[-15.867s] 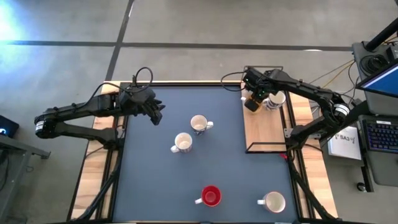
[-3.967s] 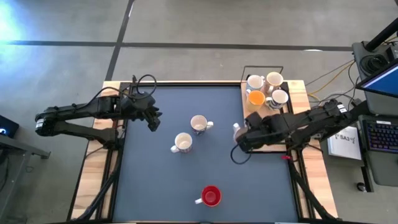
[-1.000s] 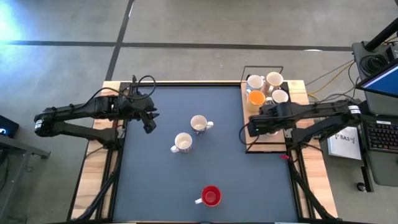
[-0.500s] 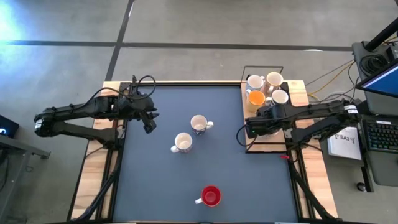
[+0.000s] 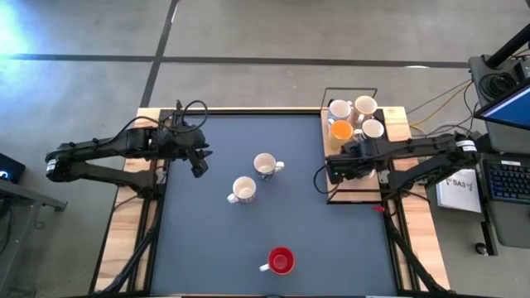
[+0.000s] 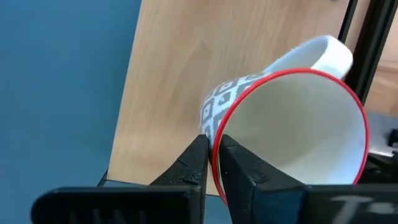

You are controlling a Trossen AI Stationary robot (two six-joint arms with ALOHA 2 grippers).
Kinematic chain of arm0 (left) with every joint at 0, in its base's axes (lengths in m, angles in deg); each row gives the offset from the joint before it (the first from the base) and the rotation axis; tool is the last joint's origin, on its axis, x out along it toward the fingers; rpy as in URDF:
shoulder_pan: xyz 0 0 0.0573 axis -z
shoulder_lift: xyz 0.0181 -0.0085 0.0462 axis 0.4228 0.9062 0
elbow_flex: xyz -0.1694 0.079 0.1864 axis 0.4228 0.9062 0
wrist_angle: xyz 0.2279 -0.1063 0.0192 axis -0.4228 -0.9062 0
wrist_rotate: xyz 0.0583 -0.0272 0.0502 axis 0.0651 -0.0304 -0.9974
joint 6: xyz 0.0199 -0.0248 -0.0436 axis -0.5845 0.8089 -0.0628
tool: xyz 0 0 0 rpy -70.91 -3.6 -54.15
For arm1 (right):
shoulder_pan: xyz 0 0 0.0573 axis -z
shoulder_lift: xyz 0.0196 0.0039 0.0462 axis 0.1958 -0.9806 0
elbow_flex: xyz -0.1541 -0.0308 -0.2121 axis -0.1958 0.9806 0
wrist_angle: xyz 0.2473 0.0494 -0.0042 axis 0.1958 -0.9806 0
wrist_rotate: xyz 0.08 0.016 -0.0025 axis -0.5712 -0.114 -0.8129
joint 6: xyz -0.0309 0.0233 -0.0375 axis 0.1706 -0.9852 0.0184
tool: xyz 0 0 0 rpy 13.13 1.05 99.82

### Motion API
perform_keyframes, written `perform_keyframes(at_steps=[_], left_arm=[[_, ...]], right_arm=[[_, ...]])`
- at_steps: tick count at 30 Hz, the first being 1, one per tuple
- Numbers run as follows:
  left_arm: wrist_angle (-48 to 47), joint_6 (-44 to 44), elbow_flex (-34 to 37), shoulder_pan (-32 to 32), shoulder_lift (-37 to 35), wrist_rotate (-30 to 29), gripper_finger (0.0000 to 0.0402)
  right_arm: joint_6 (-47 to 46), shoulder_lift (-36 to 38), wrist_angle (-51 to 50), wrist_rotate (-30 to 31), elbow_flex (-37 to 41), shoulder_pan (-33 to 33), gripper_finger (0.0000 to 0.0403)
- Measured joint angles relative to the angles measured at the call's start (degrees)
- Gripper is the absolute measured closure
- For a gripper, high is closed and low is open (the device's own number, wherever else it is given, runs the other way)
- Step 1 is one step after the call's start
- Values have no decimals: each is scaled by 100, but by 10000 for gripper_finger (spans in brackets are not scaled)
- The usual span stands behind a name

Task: Place coffee mugs
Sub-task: Put the gray cup on the shelf aligned with the dark blue cup

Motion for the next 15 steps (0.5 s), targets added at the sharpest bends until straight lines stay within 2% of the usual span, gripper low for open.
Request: perform_keyframes(at_steps=[15], left_arm=[[-2, 61, 0, -1, 0, 0, 295]], right_arm=[[1122, 13, -23, 23, 0, 1259, 383]])
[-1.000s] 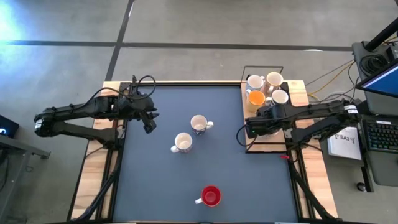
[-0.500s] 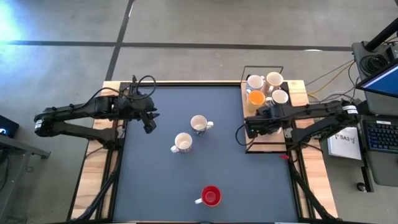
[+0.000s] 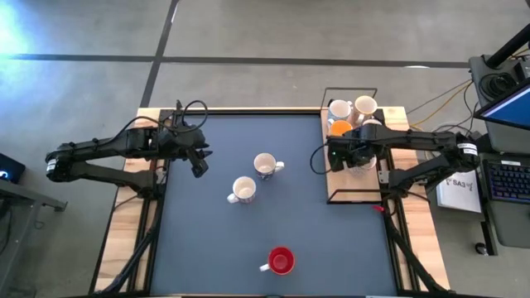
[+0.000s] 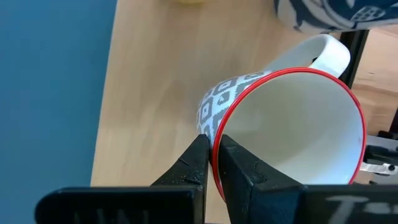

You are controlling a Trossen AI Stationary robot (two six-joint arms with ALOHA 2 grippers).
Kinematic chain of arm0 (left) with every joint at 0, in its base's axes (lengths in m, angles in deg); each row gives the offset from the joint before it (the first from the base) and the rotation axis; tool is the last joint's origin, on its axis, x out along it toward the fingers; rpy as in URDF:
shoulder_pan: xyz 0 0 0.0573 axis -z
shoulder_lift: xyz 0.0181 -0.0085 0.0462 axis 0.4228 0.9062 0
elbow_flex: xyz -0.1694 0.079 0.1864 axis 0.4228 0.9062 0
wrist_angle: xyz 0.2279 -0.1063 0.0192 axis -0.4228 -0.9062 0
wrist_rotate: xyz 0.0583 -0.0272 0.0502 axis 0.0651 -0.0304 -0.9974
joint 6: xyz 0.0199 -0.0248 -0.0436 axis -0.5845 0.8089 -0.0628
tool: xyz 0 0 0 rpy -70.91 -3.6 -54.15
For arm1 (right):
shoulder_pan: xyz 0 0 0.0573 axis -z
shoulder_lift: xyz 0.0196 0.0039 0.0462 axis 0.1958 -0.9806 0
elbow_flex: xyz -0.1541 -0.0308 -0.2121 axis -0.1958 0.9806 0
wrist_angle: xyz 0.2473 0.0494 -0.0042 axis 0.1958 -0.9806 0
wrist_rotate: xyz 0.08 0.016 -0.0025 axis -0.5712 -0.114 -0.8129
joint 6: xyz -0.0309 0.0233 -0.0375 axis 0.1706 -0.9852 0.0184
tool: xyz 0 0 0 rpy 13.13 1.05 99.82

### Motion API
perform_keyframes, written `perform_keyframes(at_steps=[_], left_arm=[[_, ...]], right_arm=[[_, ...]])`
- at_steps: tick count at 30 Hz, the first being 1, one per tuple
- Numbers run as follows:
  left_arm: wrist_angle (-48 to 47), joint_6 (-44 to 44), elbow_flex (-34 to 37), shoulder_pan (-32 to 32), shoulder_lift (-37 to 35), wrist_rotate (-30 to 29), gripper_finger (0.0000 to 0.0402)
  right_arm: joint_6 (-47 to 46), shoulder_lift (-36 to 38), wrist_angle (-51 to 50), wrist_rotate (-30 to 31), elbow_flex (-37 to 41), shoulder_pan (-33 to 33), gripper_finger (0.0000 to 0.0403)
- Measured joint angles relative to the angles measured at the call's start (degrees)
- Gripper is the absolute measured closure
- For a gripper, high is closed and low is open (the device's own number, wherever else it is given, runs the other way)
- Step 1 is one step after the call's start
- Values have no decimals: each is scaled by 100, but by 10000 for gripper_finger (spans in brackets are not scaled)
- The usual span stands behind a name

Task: Place coffee mugs
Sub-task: Put the gray cup on the shelf aligned with the dark blue cup

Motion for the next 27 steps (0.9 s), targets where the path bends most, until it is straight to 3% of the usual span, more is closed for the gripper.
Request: perform_keyframes(at_steps=[10, 27], left_arm=[[-2, 70, 0, 1, 0, -1, 295], [-5, 92, 0, 2, 0, 0, 295]], right_arm=[[815, 4, 29, -1, 2, 498, 383], [266, 4, -171, -12, 4, 572, 383]])
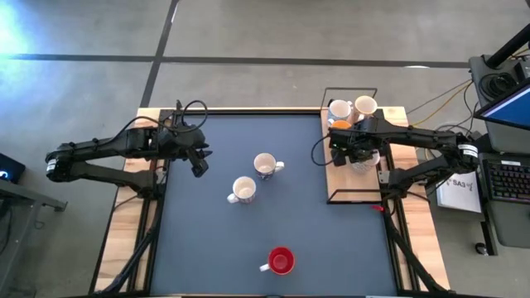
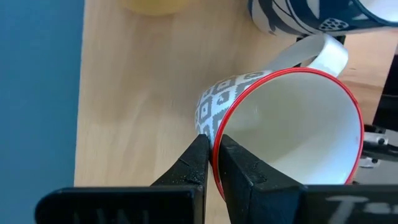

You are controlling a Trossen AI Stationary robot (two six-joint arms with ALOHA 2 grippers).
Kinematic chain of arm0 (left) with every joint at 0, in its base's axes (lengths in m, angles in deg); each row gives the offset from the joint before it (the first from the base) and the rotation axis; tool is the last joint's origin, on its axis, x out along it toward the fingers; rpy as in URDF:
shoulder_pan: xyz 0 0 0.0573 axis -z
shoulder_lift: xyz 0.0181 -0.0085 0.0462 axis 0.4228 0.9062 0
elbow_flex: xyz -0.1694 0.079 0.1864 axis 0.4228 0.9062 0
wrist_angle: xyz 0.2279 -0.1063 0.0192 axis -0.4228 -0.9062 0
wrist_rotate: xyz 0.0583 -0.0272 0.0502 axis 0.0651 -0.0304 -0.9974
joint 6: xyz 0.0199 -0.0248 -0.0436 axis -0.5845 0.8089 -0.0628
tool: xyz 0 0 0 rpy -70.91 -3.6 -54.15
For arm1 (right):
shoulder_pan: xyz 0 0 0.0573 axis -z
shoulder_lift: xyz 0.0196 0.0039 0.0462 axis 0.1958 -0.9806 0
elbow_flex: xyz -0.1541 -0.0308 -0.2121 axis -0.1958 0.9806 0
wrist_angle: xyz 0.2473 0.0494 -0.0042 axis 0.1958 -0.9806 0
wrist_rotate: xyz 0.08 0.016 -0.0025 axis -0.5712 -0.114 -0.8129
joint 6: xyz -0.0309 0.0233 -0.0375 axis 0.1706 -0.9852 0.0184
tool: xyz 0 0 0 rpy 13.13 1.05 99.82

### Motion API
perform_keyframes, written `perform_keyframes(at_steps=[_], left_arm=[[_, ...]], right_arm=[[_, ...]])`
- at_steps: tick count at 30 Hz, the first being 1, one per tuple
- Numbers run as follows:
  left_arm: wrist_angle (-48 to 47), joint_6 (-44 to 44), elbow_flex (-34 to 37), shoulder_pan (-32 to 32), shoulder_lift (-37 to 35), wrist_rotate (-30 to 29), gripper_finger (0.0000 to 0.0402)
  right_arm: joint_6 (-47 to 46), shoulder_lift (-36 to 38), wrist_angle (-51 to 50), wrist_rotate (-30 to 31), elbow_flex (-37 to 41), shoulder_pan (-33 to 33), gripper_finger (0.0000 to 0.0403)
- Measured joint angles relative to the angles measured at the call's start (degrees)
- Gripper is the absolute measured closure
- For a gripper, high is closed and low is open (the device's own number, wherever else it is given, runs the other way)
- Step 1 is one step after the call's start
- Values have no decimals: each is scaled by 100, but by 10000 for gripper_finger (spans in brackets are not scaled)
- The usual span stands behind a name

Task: Place coffee mugs
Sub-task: Put the gray cup on the shelf aligned with the dark blue cup

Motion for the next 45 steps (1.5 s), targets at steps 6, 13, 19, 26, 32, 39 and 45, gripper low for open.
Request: perform_keyframes(at_steps=[6, 13, 19, 26, 32, 39, 45], left_arm=[[0, -1, 0, -2, 0, -2, 295], [-2, -2, 0, -2, 0, -2, 295], [-4, -2, 0, -2, 0, -2, 295], [-4, -2, 0, -1, 0, -2, 295], [-4, -2, 0, -1, 0, -2, 295], [-13, -2, 0, 0, 0, 0, 295], [-13, -2, 0, -2, 0, -2, 295]], right_arm=[[-257, 0, -4, 64, 2, 155, 383], [-349, 0, 20, 303, 2, 344, 383], [-343, 0, 163, 300, 2, 354, 383], [-333, -2, 176, 277, 2, 354, 383], [-225, -2, 169, 262, 2, 354, 383], [22, -2, 126, 267, 2, 354, 371], [112, -2, 59, 260, 2, 354, 377]])
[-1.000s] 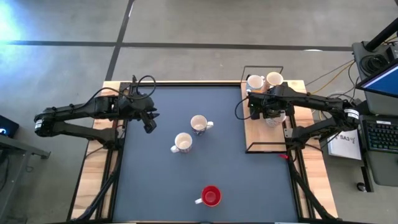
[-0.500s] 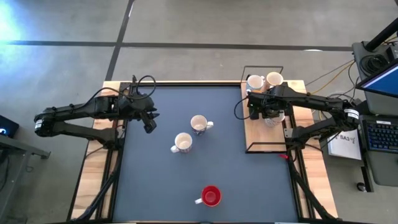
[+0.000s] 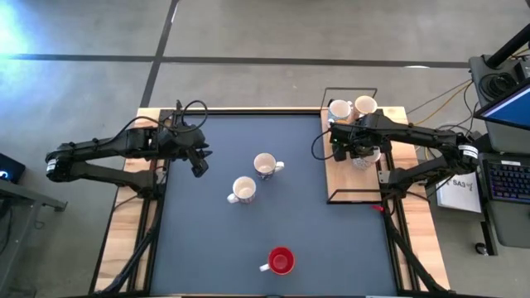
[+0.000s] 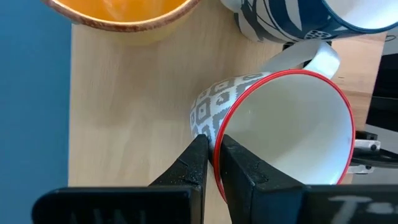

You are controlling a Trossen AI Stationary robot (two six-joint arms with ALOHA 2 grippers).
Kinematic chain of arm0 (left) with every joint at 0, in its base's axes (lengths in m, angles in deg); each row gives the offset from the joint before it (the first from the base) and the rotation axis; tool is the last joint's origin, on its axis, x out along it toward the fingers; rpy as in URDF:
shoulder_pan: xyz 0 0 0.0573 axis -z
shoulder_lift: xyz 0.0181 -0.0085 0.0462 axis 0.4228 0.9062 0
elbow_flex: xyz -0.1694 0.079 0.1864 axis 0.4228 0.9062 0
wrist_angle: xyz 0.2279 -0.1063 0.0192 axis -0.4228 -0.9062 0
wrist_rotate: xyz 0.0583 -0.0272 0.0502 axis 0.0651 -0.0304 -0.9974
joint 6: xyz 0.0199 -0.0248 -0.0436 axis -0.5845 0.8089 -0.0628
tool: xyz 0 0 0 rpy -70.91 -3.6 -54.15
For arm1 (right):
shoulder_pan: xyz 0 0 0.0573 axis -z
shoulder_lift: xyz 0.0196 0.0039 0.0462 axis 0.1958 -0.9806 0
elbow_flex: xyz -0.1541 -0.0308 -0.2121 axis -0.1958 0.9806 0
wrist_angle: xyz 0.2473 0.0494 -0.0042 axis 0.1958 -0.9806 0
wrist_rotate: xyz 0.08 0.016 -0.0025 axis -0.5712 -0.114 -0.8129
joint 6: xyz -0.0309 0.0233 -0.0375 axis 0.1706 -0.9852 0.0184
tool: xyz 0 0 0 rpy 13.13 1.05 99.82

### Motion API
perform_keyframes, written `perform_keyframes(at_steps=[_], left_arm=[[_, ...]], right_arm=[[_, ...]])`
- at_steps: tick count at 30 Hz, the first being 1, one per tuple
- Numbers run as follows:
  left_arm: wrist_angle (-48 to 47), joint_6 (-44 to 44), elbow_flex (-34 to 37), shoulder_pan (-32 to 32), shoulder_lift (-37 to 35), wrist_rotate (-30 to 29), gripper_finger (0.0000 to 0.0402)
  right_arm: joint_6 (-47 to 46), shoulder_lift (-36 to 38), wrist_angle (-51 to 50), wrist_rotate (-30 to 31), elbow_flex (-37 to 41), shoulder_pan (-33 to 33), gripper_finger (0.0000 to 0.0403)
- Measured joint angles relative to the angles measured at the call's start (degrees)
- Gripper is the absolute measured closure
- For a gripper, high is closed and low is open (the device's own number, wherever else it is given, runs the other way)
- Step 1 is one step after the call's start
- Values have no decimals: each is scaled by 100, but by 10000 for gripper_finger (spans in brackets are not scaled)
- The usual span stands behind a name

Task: Place coffee mugs
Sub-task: Put the gray cup on the shelf aligned with the dark blue cup, then put the red cup on the shelf aligned with the gray cup

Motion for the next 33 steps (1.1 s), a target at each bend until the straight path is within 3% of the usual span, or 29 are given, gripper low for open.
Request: perform_keyframes(at_steps=[8, 24, 33], left_arm=[[0, 0, 0, 1, 0, 0, 295], [-33, 153, 0, 2, 0, 2, 295], [-44, 177, 0, 2, 0, 2, 295]], right_arm=[[8, -4, -206, 0, 0, -3, 376], [-46, -4, -225, -211, -302, -28, 303], [-263, -2, 446, -133, -871, -517, 309]])
